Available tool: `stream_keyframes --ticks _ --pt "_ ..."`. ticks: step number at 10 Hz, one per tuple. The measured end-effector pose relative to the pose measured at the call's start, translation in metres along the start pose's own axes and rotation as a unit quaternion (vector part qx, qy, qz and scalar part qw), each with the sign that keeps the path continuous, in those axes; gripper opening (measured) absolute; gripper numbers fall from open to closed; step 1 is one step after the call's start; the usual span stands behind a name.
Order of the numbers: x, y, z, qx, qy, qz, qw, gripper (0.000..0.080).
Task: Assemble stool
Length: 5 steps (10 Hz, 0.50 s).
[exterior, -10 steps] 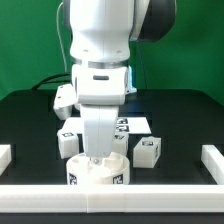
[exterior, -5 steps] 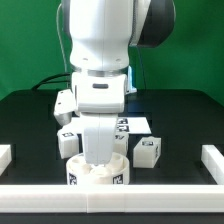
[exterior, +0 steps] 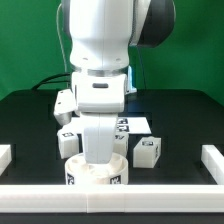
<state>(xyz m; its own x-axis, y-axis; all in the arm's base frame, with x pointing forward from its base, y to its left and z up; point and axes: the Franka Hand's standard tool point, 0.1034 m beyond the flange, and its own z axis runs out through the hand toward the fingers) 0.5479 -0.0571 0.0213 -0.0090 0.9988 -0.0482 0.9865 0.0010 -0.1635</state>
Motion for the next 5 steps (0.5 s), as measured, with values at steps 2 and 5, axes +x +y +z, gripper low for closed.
stream_keyframes --ticks 2,5 --pt "0.0000 0.0000 0.0000 0.000 0.000 0.000 1.000 0.0031" --pt "0.0000 0.0000 0.0000 0.000 0.000 0.000 1.000 0.0031"
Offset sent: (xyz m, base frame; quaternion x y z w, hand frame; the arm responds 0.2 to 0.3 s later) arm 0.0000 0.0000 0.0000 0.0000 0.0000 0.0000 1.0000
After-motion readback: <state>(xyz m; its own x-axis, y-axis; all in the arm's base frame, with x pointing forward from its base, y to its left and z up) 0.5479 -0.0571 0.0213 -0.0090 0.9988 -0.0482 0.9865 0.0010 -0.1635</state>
